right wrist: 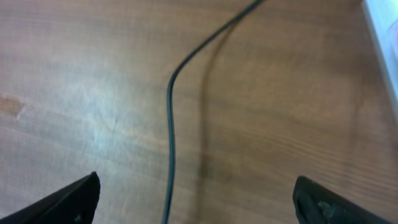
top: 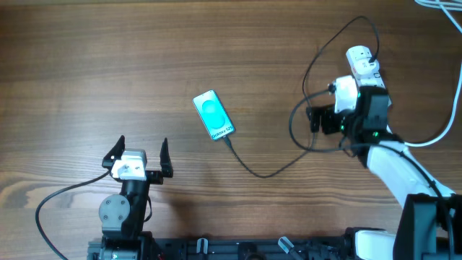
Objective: Plug charger to phone and switch on socket
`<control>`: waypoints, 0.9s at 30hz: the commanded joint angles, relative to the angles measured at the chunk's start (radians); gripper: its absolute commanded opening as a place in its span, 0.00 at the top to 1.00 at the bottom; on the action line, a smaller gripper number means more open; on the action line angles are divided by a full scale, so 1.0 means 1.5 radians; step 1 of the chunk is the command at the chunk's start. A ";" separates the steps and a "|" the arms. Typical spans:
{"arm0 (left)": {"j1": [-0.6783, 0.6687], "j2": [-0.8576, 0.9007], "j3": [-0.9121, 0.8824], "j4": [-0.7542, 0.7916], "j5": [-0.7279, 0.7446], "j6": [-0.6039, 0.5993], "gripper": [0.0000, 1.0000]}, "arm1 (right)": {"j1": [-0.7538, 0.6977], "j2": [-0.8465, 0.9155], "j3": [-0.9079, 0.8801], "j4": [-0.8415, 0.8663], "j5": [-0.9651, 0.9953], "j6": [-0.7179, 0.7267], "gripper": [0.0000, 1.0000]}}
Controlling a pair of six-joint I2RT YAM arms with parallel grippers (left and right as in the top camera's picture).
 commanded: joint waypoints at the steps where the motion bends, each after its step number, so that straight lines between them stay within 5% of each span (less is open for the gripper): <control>1: 0.004 -0.004 -0.001 -0.005 -0.009 0.015 0.00 | 0.002 0.003 -0.086 0.080 -0.038 0.050 0.00; 14: 0.004 -0.004 -0.001 -0.005 -0.009 0.015 0.00 | 0.002 -0.011 -0.271 0.204 -0.037 0.082 0.00; 27: 0.004 -0.004 -0.001 -0.005 -0.009 0.015 0.00 | 0.002 -0.169 -0.389 0.277 -0.035 0.109 0.00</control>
